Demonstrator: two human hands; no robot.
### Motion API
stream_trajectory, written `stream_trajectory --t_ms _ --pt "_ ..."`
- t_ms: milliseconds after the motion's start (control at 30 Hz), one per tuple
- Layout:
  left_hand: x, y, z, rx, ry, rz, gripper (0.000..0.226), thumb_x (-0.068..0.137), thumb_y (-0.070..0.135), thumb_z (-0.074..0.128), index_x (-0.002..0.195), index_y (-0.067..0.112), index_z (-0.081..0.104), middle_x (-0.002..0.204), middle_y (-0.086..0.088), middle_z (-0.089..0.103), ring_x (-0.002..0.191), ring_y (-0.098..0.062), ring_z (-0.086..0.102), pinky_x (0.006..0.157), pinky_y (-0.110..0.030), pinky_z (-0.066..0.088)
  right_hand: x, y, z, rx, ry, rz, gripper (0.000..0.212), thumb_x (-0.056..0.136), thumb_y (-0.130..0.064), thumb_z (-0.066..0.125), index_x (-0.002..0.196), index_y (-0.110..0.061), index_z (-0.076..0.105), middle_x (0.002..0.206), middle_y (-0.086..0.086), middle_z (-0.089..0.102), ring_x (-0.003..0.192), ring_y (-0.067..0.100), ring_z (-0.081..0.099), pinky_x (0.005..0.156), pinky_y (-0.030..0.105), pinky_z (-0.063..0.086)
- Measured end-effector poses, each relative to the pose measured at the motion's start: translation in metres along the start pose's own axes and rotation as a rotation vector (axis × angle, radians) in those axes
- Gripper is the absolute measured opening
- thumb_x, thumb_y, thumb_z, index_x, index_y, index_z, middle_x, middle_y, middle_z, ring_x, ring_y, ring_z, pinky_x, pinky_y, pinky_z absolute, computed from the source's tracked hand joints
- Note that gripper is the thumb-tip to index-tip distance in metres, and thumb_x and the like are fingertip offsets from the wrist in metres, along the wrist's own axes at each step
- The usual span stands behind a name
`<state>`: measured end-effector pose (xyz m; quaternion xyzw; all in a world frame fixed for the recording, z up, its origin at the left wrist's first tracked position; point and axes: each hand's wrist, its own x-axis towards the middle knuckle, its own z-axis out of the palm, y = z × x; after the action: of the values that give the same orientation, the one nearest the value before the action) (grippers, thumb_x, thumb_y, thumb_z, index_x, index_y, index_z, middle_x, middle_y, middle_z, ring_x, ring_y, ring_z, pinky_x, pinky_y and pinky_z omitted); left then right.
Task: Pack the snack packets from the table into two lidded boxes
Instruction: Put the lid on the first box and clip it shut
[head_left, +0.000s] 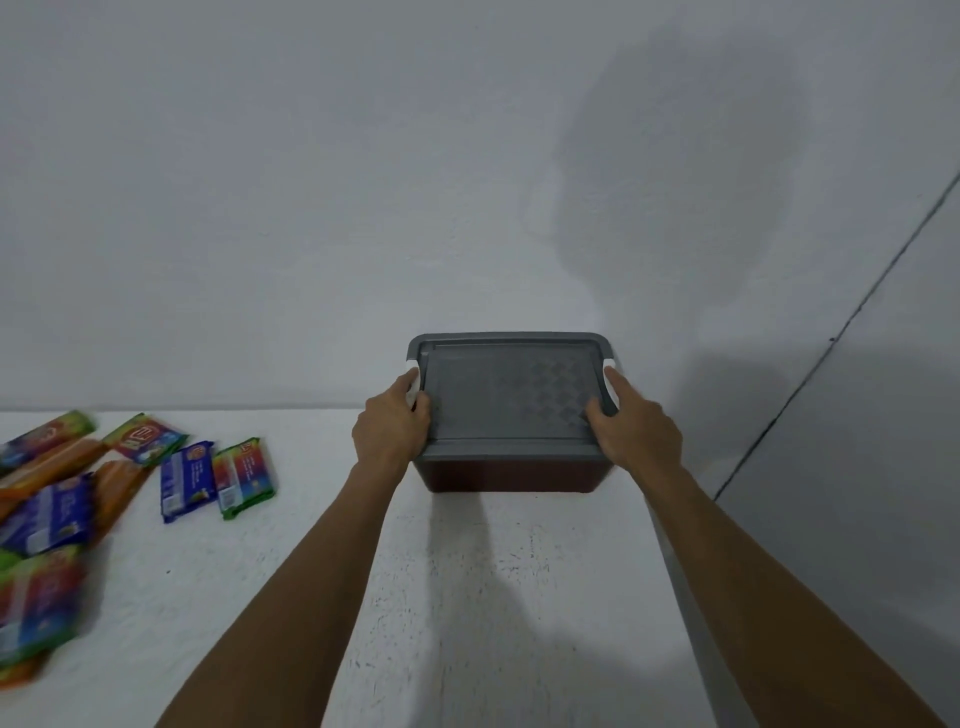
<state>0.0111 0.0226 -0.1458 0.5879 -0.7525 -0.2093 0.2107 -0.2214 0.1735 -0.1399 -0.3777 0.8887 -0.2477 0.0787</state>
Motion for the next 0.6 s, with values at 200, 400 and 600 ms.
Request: stream_trajectory --t_ms 200,400,600 --pt "-0.034 -0.015 -0.023 0.252 -0.183 0.081 0.053 0.101 0.048 0.022 0.152 0.032 0.016 0.114 -0.018 0.063 0.091 -0.032 0.058 0.074 -0.037 0.043 -0.011 -0.006 0.000 -0.189 0.019 -0.065 0.049 0.099 -0.042 0.033 0.140 -0.015 0.038 0.109 0.020 0.058 0.097 0.037 0.058 0.079 0.041 0.047" --pt "-0.047 -0.058 -0.068 0.442 -0.217 0.075 0.067 0.097 0.062 0.018 0.148 0.022 0.033 0.140 -0.014 0.051 0.123 -0.034 0.052 0.096 -0.044 0.043 -0.049 -0.043 0.011 -0.381 -0.037 -0.219 0.051 0.099 -0.050 0.029 0.131 -0.016 0.048 0.148 0.024 0.032 0.135 0.045 0.027 0.111 0.054 0.025" --pt "-0.041 -0.129 -0.134 0.510 -0.194 0.045 0.053 0.100 0.047 0.027 0.147 0.023 0.033 0.144 -0.011 0.045 0.127 -0.031 0.046 0.095 -0.042 0.043 -0.072 -0.124 0.033 -0.286 -0.180 -0.390 0.058 0.097 -0.055 0.029 0.135 -0.015 0.048 0.141 0.020 0.046 0.132 0.040 0.036 0.112 0.053 0.029"
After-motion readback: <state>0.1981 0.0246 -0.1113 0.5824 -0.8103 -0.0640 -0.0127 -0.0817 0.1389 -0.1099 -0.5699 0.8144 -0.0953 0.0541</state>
